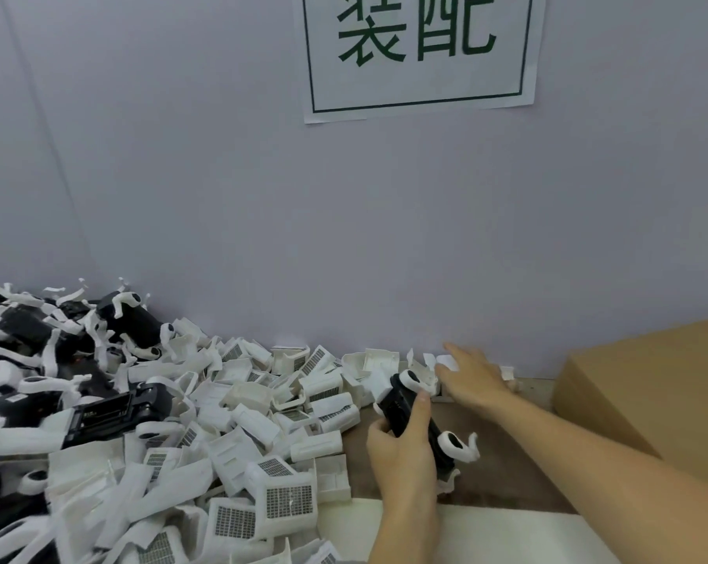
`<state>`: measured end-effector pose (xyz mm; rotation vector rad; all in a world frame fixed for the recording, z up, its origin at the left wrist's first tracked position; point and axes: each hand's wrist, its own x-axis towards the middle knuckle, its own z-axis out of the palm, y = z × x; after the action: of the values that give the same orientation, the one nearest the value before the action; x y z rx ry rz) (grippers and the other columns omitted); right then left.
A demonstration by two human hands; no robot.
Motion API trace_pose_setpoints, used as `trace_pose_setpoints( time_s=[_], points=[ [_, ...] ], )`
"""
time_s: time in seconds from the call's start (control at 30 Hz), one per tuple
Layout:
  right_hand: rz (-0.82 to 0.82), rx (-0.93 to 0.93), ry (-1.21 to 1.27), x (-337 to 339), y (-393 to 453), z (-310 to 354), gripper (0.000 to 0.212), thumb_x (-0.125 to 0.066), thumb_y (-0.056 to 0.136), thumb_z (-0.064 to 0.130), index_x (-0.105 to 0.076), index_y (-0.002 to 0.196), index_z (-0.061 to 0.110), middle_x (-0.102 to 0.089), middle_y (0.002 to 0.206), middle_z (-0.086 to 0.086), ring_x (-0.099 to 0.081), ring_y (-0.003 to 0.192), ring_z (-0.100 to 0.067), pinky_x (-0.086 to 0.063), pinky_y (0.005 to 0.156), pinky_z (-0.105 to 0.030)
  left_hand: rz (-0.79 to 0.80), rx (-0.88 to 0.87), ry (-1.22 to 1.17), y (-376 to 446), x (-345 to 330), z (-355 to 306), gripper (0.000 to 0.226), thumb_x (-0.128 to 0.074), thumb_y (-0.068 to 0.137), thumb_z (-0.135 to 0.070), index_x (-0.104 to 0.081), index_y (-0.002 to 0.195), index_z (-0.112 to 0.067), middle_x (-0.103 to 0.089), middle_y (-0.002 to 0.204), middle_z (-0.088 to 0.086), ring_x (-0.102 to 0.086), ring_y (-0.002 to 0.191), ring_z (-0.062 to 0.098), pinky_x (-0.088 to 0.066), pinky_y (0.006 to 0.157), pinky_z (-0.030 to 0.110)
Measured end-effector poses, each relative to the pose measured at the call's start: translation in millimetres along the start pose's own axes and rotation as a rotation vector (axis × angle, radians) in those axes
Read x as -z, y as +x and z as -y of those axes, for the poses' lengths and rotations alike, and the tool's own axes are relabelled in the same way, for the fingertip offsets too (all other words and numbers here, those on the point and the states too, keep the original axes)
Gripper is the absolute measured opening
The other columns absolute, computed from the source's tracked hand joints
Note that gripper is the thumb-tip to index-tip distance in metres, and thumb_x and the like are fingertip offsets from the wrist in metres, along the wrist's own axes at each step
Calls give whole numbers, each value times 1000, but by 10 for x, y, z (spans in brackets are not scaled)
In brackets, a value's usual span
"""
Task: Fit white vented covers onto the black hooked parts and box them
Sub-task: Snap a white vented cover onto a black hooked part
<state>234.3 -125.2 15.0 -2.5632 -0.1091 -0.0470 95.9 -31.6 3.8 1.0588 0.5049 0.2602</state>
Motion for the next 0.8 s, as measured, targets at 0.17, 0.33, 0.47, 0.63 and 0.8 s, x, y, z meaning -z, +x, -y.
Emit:
trace_pose_setpoints(
  time_s=[0.17, 0.33, 0.47, 0.63, 0.8],
  points=[
    [-37, 96, -99, -210, 76, -44, 48, -36, 101, 44, -37, 149, 37, -33, 155, -4, -38, 137, -33, -32, 111, -51, -25, -10, -16, 82, 6, 7, 31, -80, 84, -30, -65, 99, -7, -72, 87, 8, -71, 80, 22, -59, 73, 38],
    [-215, 161, -112, -96, -105, -98, 26, -51, 95, 40, -58, 120, 34, -61, 125, -2, -49, 116, -33, -45, 95, -44, -21, -6, -7, 97, 23, 16, 33, -80, 84, -32, -66, 98, -6, -73, 90, 12, -72, 87, 29, -59, 86, 53],
    [-304, 175, -20, -12, -351, -164, 31, -56, 93, 27, -54, 123, 33, -67, 99, -1, -48, 112, -25, -46, 83, -36, -26, 5, -27, 100, 38, 15, 32, -80, 83, -31, -68, 98, -6, -74, 90, 14, -72, 87, 31, -60, 84, 51],
    [-98, 210, 351, 75, -658, -201, 57, -65, 90, 8, -37, 129, 38, -60, 77, 2, -62, 68, -6, -56, 61, -26, -33, 19, -42, 58, 53, -10, 30, -79, 84, -30, -68, 93, -5, -74, 87, 16, -73, 79, 32, -58, 56, 37],
    [-189, 53, 370, 334, -791, -168, 44, -71, 89, 12, -59, 130, 22, -57, 80, 10, -56, 87, -14, -47, 100, -48, -28, 7, -23, 4, 59, -45, 31, -81, 82, -31, -69, 91, -4, -74, 79, 12, -72, 69, 26, -52, 47, 29]
  ],
)
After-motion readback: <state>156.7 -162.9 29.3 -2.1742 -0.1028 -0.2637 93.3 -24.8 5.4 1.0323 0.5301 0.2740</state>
